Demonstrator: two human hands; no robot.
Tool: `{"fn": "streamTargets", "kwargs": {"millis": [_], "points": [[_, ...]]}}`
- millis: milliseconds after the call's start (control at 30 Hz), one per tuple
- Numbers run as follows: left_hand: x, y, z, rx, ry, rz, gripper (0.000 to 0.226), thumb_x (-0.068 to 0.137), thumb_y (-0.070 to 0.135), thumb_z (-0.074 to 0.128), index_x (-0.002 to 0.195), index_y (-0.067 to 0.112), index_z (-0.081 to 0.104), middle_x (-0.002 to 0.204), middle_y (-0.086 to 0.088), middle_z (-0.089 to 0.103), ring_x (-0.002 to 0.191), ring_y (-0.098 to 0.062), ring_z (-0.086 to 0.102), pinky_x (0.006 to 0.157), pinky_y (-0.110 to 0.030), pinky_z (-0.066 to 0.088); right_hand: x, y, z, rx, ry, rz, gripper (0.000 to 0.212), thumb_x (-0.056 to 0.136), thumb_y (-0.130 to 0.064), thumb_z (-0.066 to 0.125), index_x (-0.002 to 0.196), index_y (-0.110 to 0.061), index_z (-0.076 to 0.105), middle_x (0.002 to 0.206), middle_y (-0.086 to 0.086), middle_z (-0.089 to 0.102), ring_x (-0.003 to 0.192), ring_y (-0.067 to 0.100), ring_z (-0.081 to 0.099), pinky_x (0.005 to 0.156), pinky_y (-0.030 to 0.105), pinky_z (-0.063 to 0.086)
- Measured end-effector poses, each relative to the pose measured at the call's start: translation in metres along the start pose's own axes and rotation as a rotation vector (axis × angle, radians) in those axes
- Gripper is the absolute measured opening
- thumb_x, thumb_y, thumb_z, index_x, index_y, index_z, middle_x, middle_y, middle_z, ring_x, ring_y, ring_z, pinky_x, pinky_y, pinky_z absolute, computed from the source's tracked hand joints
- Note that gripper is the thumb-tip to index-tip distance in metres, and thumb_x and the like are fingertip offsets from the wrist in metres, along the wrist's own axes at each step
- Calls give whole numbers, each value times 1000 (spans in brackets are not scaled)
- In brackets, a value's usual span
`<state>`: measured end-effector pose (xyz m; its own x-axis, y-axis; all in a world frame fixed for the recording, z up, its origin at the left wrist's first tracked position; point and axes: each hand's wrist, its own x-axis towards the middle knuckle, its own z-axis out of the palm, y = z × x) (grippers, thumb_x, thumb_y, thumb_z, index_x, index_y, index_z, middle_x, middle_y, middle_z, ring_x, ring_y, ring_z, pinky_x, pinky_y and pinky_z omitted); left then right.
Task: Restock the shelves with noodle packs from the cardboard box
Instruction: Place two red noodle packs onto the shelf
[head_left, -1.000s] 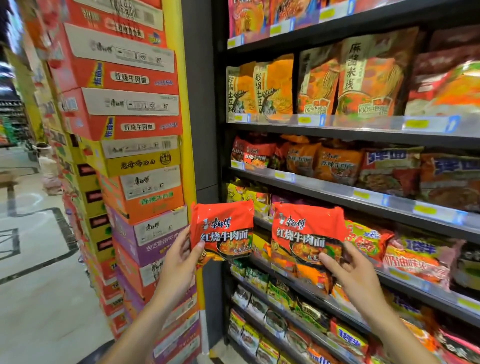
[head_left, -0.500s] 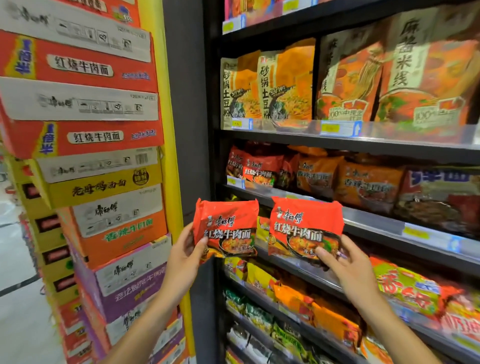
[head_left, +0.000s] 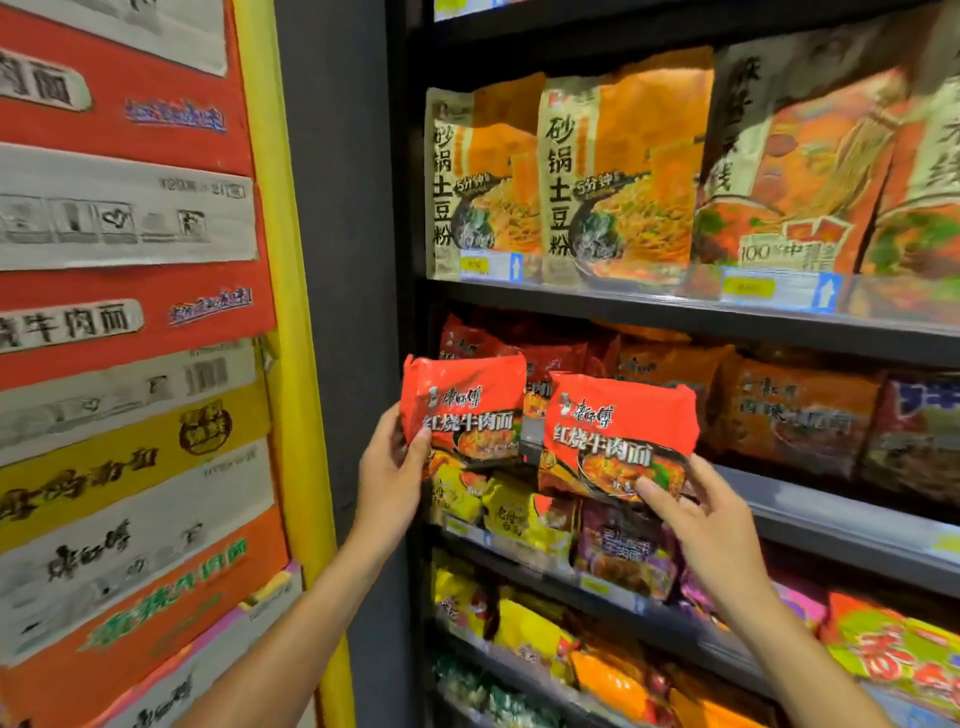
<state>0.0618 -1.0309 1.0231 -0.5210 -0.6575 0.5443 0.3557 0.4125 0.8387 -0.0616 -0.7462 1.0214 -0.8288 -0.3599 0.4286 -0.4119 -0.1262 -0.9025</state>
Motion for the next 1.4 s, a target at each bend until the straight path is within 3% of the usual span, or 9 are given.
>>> {"fn": "streamTargets", "kwargs": {"millis": [200,300,433,633,733,967,1100,1233,1400], "points": [[71,-23,32,27,-17,12,34,103,21,50,136,27,52,122,9,67,113,-6,63,97,-38,54,17,5,14,4,65,-23,37,89,-10,69,124,-20,63,109,-10,74,99,6,70,78,11,52],[93,-30,48,68,19,32,32,104,22,46,136,24,51,118,11,65,109,1,61,93,-26,52,25,7,15,15,59,-29,35,89,-10,68,123,-19,64,110,-7,74,99,7,71,78,11,52],[112,-28,70,76,151,8,24,105,21,43,128,19,52,102,20,60,90,14,58,71,-6,44,37,8,11,20,67,-31,34,89,-11,69,122,-19,64,107,-9,75,95,4,71,76,10,52],[130,-30,101,70,319,-39,19,107,23,35,118,15,47,97,4,60,88,-15,61,62,-12,42,50,11,2,36,63,-41,34,89,-11,69,122,-18,64,108,-7,75,99,7,71,79,13,54],[137,-36,116,113,366,-81,20,103,14,32,116,11,46,109,-10,59,98,-28,58,80,-36,47,55,11,0,41,53,-47,34,89,-11,69,122,-18,64,109,-6,75,100,9,71,81,16,55],[152,-43,131,368,358,-296,28,100,9,35,126,8,46,136,-16,47,121,-40,50,94,-49,44,73,13,8,62,44,-64,37,88,-12,70,123,-20,63,108,-10,75,99,7,71,77,15,55],[153,-48,131,503,333,-184,43,102,8,40,144,9,34,145,-15,42,128,-37,45,93,-47,45,87,11,19,46,41,-68,35,89,-14,70,123,-19,63,108,-6,75,96,1,70,73,12,53],[139,-54,128,547,285,36,53,99,8,49,149,12,31,149,-8,32,130,-28,39,99,-41,47,102,13,32,13,59,-43,28,88,-23,72,116,-26,65,107,-8,74,100,5,70,84,28,56],[97,-70,117,486,114,257,46,100,17,50,145,21,41,160,3,16,150,-17,12,119,-42,27,115,11,37,-19,79,-35,25,88,-26,73,112,-28,66,104,-12,74,96,-4,67,92,34,54]]}}
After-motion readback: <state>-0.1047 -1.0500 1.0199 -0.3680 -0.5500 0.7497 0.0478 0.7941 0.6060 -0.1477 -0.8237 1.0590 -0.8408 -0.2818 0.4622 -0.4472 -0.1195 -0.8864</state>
